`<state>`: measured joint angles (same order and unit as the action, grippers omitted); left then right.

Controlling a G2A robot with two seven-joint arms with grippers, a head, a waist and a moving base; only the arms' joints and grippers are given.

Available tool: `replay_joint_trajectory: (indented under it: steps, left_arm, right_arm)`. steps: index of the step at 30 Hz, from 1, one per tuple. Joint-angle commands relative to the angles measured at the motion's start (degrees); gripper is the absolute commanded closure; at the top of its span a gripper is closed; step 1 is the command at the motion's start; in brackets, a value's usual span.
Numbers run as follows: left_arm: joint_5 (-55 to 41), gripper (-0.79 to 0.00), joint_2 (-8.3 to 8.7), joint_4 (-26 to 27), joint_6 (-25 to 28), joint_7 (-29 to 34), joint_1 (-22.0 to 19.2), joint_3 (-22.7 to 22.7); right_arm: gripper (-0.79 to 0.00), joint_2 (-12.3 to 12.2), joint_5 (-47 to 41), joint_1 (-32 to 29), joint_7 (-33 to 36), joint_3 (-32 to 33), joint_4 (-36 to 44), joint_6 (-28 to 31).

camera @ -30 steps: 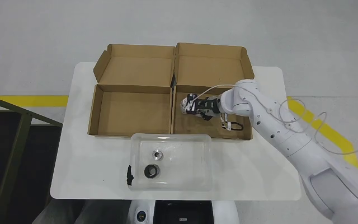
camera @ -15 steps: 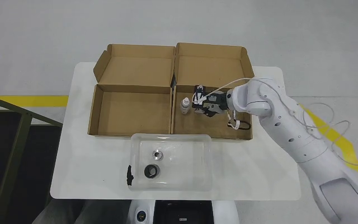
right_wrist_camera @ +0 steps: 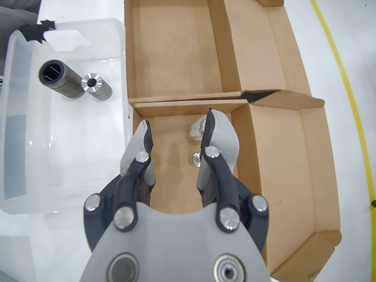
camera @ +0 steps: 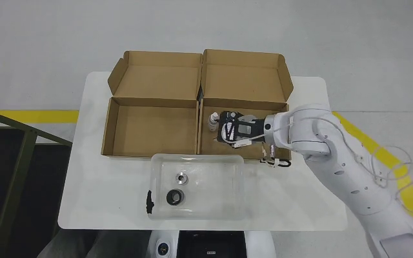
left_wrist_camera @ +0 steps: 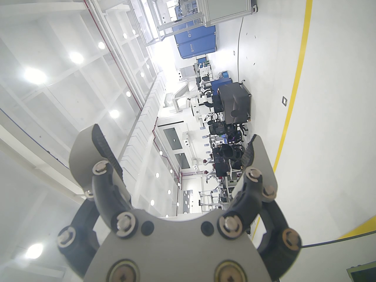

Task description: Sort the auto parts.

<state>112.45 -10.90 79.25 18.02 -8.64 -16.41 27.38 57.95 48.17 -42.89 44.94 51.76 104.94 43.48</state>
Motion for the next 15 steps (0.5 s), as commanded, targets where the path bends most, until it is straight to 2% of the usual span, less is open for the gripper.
replay_joint_trajectory:
  steps: [1, 6, 15]
  left_arm:
    - [0.0, -0.785, 0.0, 0.0, 0.0, 0.0, 0.0, 0.0]
    - [0.0, -0.785, 0.0, 0.0, 0.0, 0.0, 0.0, 0.0]
    - [0.0, -0.785, 0.0, 0.0, 0.0, 0.0, 0.0, 0.0]
  right_arm:
    - [-0.348, -0.1, 0.65, -0.92, -0.31, -0.03, 2.05, -0.19]
    - [-0.354, 0.1, 1.56, -2.4, -2.48, -1.39, 5.39, -0.41]
    - [-0.351, 1.82, 4.85, -0.71, -4.26, -8.0, 4.61, 0.09]
